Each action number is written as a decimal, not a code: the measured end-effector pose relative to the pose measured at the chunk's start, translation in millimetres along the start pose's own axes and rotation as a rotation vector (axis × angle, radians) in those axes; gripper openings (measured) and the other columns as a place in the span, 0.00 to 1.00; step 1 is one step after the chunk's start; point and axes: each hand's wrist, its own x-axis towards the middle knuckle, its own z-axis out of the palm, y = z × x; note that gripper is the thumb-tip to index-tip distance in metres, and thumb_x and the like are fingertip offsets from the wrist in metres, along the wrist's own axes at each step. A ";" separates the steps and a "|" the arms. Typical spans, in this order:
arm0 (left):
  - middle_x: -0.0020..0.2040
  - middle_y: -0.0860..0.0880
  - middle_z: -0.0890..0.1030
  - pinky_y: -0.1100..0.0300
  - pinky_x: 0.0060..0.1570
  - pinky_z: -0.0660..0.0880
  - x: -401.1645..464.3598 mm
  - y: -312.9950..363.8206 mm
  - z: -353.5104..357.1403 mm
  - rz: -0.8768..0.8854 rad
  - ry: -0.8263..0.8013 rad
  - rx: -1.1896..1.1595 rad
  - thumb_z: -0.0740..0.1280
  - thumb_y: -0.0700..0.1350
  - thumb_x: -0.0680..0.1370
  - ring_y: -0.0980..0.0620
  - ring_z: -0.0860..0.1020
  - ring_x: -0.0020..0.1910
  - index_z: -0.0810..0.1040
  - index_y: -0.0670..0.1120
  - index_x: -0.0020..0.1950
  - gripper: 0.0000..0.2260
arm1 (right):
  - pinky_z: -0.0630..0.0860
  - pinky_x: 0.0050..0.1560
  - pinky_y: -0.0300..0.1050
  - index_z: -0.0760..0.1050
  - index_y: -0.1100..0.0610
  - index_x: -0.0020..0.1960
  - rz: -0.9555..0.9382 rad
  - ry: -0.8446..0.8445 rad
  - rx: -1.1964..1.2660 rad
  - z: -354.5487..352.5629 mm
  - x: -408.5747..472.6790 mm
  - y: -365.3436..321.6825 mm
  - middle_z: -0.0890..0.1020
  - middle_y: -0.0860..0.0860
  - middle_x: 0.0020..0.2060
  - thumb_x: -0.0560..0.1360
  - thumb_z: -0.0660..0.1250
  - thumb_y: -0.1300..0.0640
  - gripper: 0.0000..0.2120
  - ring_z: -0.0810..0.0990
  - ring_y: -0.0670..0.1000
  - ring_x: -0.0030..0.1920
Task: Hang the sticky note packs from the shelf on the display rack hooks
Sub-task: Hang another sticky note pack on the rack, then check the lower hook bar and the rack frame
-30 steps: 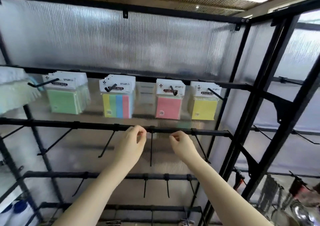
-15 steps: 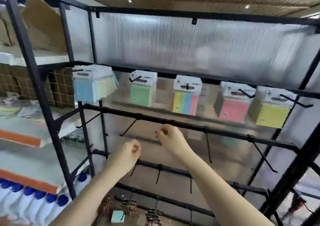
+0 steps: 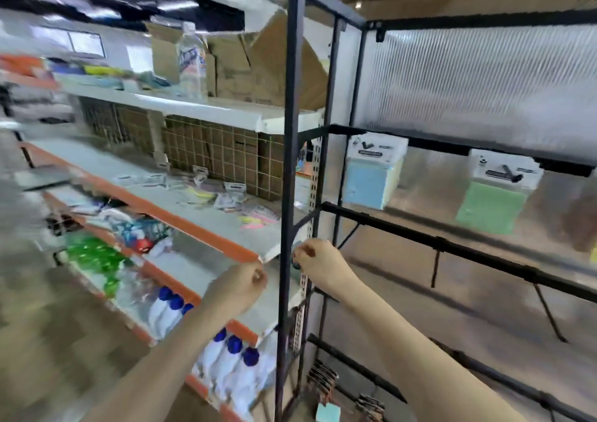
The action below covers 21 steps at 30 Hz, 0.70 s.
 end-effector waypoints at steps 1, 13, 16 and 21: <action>0.44 0.55 0.78 0.57 0.43 0.73 2.9 -14.1 -7.3 -0.021 -0.009 -0.007 0.60 0.51 0.80 0.53 0.77 0.43 0.77 0.53 0.51 0.07 | 0.67 0.38 0.42 0.76 0.61 0.46 -0.007 -0.019 0.002 12.4 8.2 -7.3 0.80 0.57 0.43 0.79 0.59 0.58 0.09 0.76 0.55 0.44; 0.47 0.50 0.82 0.53 0.46 0.78 51.3 -139.5 -38.0 -0.233 0.034 -0.032 0.58 0.43 0.78 0.50 0.80 0.44 0.77 0.51 0.50 0.09 | 0.77 0.49 0.50 0.78 0.63 0.52 -0.084 -0.141 -0.027 134.2 129.6 -64.7 0.82 0.59 0.49 0.78 0.59 0.58 0.12 0.79 0.58 0.49; 0.48 0.51 0.82 0.55 0.46 0.77 80.6 -168.1 -43.5 -0.275 0.045 0.008 0.57 0.43 0.79 0.50 0.80 0.46 0.78 0.50 0.52 0.11 | 0.77 0.51 0.51 0.78 0.62 0.53 -0.123 -0.147 -0.030 165.0 171.0 -76.2 0.82 0.58 0.51 0.79 0.59 0.57 0.12 0.79 0.58 0.50; 0.50 0.50 0.82 0.54 0.47 0.78 141.5 -210.6 -57.6 -0.289 0.015 0.016 0.56 0.43 0.80 0.49 0.80 0.45 0.77 0.49 0.54 0.12 | 0.75 0.50 0.45 0.78 0.59 0.53 -0.110 -0.098 0.018 208.4 247.7 -83.1 0.82 0.54 0.52 0.79 0.58 0.58 0.11 0.79 0.53 0.51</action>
